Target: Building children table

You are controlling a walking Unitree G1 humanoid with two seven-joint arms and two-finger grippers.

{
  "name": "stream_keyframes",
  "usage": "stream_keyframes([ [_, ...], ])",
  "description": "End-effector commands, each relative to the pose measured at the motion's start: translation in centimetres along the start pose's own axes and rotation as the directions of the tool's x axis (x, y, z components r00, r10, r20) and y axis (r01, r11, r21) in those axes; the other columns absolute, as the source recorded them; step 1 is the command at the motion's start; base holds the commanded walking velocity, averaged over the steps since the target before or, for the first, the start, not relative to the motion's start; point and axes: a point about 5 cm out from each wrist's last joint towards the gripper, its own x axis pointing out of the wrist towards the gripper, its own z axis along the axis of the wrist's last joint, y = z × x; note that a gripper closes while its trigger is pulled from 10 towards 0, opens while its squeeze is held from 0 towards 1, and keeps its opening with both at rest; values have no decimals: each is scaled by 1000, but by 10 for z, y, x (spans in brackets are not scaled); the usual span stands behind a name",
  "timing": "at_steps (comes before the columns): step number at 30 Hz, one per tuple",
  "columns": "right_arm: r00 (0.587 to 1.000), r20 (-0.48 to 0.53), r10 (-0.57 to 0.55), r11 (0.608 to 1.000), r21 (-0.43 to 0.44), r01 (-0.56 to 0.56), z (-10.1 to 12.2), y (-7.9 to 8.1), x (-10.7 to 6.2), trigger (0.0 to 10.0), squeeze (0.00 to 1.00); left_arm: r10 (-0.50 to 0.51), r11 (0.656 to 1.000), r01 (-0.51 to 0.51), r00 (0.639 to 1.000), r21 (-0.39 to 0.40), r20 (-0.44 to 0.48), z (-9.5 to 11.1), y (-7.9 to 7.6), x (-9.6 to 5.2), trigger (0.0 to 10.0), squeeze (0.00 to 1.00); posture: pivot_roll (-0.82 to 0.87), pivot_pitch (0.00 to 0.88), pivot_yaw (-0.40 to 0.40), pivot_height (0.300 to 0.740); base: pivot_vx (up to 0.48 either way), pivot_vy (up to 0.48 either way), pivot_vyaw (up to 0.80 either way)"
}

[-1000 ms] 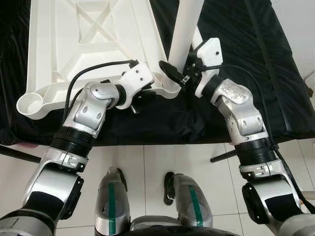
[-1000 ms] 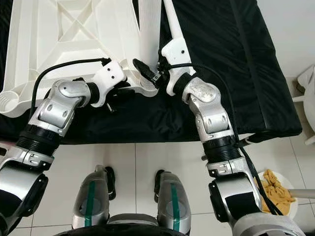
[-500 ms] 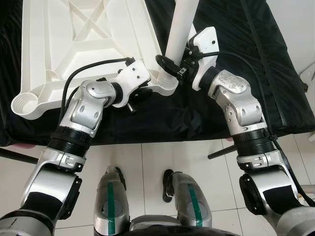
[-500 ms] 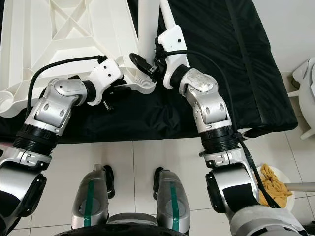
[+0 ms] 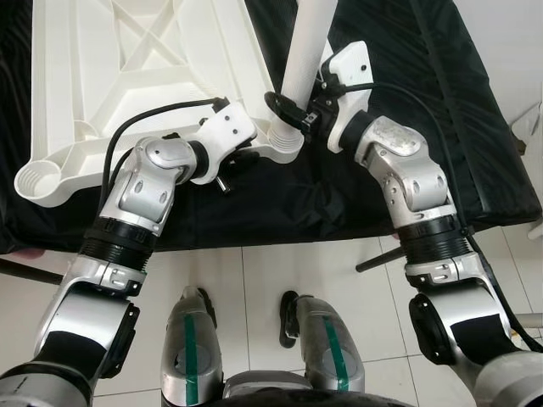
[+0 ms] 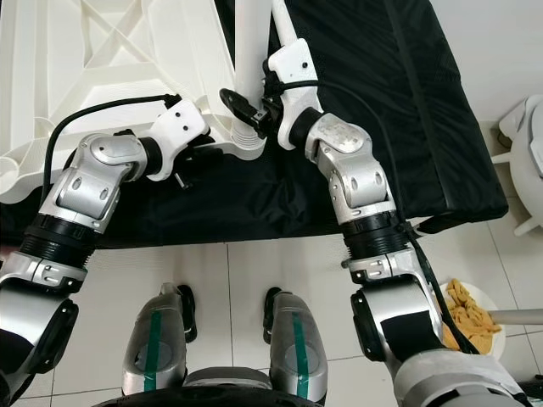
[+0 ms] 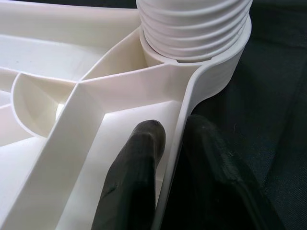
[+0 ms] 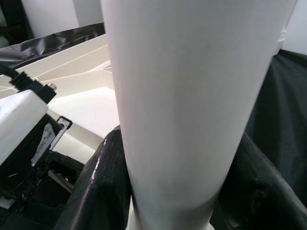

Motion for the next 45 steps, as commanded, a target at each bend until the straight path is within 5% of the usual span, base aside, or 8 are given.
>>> stream_keyframes([
  [1,986,-111,-125,989,59,132,-20,-14,-3,10000,0,113,993,-113,993,20,34,10,4,1,10000,0,24,84,-45,740,0,0,0],
  [19,928,-165,-334,905,217,365,-29,-43,-9,10000,0,114,993,-114,993,28,33,10,5,-1,10000,0,22,96,-36,740,0,0,0],
  [34,933,-90,-348,920,157,359,-22,-28,-3,10000,0,124,992,-125,992,27,33,11,5,-1,10000,0,23,102,-37,740,0,0,0],
  [45,911,-24,-412,893,189,408,-13,-20,2,10000,0,126,992,-127,991,25,35,11,5,-1,10000,0,20,106,-40,740,0,0,0],
])
